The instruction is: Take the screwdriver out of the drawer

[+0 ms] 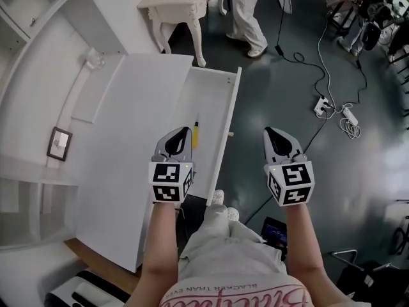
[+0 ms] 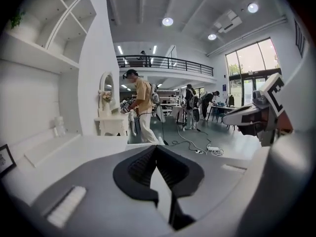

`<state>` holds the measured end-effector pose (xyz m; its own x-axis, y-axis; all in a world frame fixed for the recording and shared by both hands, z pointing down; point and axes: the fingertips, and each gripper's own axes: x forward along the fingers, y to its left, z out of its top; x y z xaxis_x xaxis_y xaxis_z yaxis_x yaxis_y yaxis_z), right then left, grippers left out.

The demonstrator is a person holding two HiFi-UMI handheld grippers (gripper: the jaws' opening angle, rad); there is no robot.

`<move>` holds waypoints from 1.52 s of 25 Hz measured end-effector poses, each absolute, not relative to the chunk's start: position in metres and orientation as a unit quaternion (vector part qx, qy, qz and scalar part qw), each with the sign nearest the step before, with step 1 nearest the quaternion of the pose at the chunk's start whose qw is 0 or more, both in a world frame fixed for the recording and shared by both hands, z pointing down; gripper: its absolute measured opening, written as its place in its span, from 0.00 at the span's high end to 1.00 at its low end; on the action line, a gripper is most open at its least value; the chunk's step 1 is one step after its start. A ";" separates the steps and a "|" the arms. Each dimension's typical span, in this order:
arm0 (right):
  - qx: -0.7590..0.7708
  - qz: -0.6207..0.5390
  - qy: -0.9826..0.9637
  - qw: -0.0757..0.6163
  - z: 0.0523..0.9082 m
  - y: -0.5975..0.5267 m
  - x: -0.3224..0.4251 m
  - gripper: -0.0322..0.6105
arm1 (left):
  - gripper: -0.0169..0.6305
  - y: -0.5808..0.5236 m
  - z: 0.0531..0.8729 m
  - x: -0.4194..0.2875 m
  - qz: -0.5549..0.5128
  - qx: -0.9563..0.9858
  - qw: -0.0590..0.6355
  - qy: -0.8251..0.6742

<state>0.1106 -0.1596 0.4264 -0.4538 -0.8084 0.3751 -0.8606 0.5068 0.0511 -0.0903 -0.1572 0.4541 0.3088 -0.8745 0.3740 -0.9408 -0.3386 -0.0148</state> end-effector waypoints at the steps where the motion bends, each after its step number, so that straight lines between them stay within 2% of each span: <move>1: 0.492 0.079 -0.847 0.184 0.433 -0.164 0.110 0.94 | 0.96 -0.161 0.464 -0.090 0.164 0.803 0.115 -0.562; 9: 0.490 0.132 -0.832 0.225 0.487 -0.188 0.100 0.94 | 0.95 -0.191 0.539 -0.093 0.199 0.792 0.205 -0.540; 12: 0.488 0.153 -0.825 0.240 0.508 -0.195 0.098 0.94 | 0.83 -0.200 0.569 -0.095 0.215 0.781 0.245 -0.533; 16: 0.488 0.181 -0.814 0.258 0.535 -0.202 0.098 0.94 | 0.79 -0.208 0.604 -0.098 0.239 0.769 0.282 -0.522; 24: 0.486 0.216 -0.798 0.285 0.576 -0.211 0.096 0.94 | 0.79 -0.213 0.670 -0.102 0.292 0.743 0.334 -0.502; 38: 0.492 0.266 -0.767 0.314 0.625 -0.200 0.105 0.94 | 0.79 -0.218 0.755 -0.109 0.374 0.688 0.385 -0.488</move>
<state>0.1047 -0.2001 0.6249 -0.3176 -0.5880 0.7439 -0.9223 0.3737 -0.0984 -0.1087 -0.2184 0.7555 0.2436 -0.3831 0.8910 -0.9599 -0.2267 0.1649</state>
